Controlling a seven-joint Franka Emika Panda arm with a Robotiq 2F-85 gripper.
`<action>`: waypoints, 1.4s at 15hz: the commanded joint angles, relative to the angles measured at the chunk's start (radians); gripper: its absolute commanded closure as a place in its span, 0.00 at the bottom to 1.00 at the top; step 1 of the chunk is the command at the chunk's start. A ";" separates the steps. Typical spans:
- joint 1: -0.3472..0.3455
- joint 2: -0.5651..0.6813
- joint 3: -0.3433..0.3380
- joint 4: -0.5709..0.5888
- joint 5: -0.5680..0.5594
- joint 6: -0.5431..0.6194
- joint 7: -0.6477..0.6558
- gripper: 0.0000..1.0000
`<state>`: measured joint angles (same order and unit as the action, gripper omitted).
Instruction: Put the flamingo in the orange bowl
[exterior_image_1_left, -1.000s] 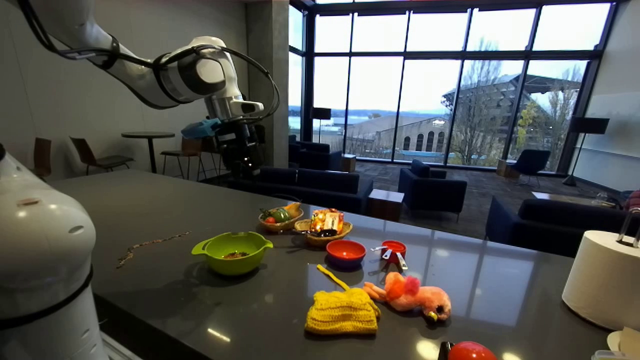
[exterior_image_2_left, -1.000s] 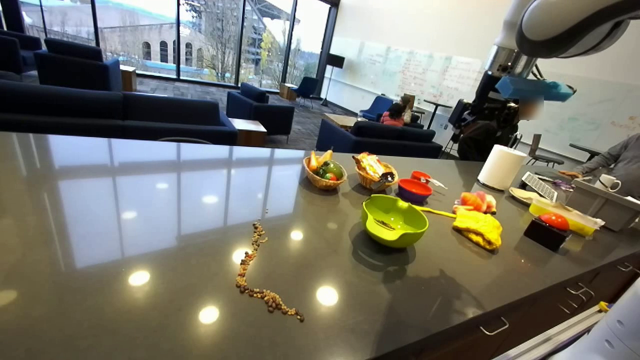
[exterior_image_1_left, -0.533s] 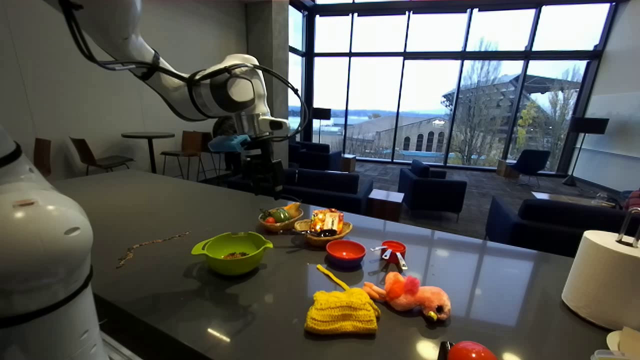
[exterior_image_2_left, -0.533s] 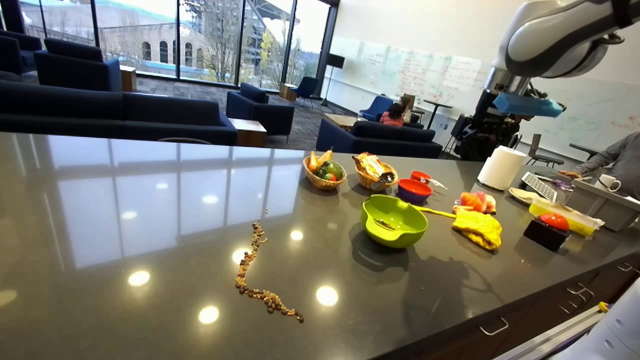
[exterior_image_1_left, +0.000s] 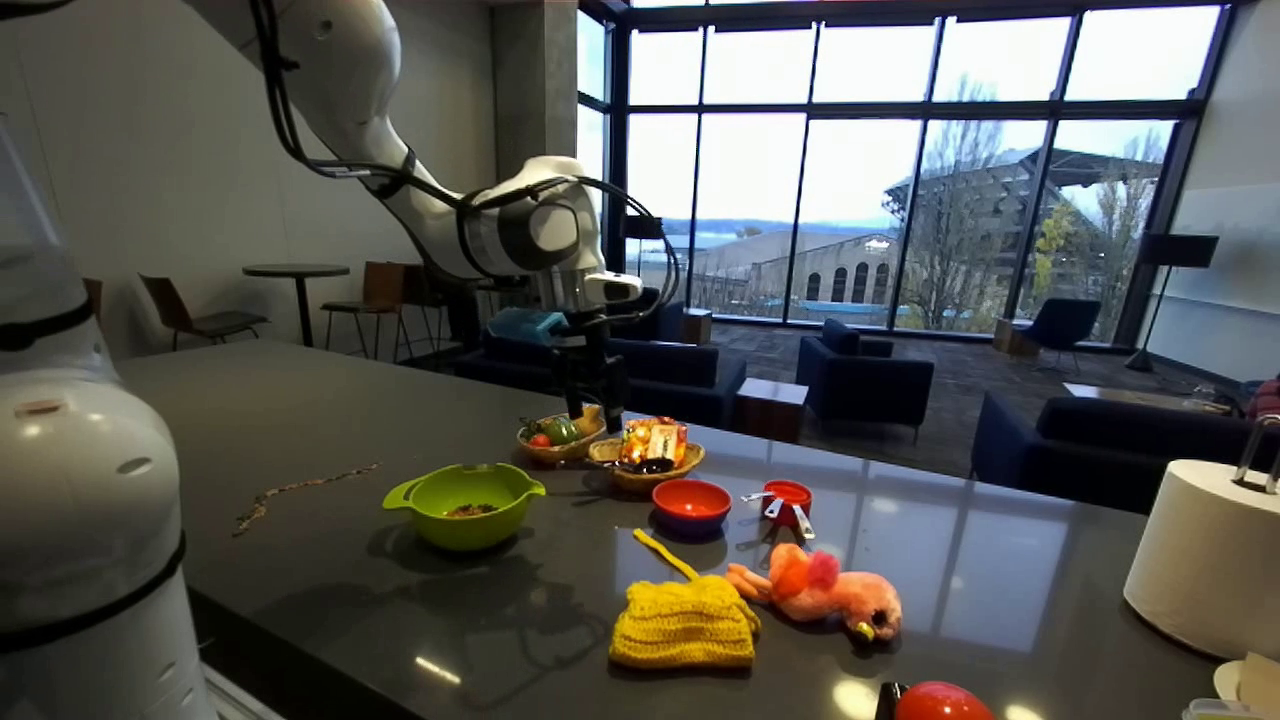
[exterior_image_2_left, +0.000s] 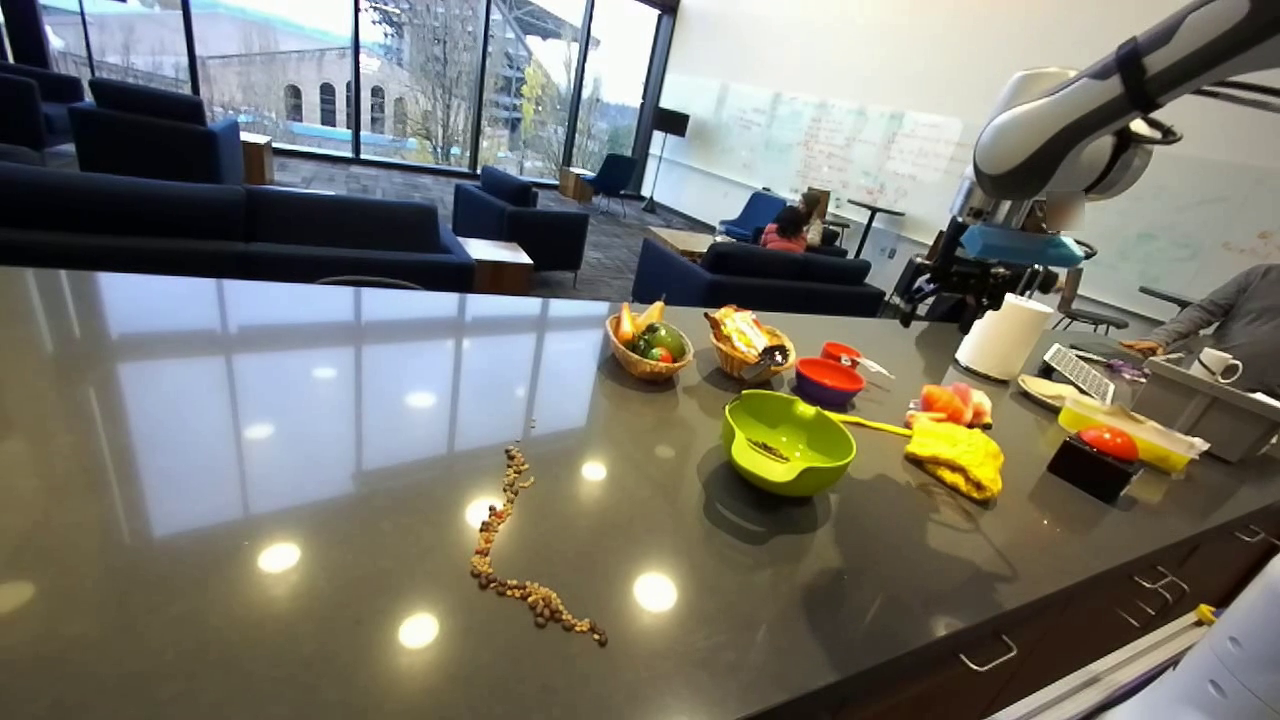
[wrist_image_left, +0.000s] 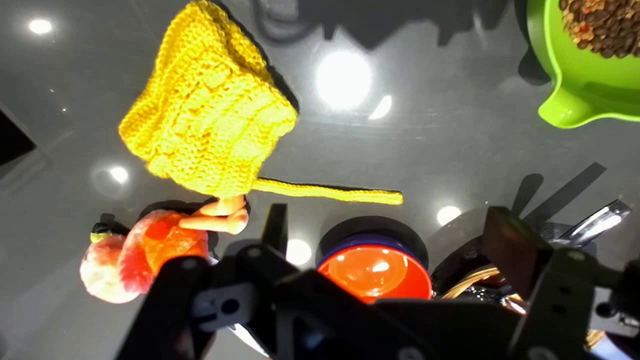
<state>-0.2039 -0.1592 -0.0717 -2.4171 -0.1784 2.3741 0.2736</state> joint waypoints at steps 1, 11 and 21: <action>-0.013 0.093 -0.037 0.088 -0.013 0.025 0.052 0.00; 0.005 0.115 -0.072 0.102 -0.001 0.023 0.064 0.00; -0.012 0.181 -0.094 0.169 -0.012 0.002 0.034 0.00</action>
<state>-0.2091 -0.0339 -0.1382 -2.3116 -0.1795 2.3990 0.3399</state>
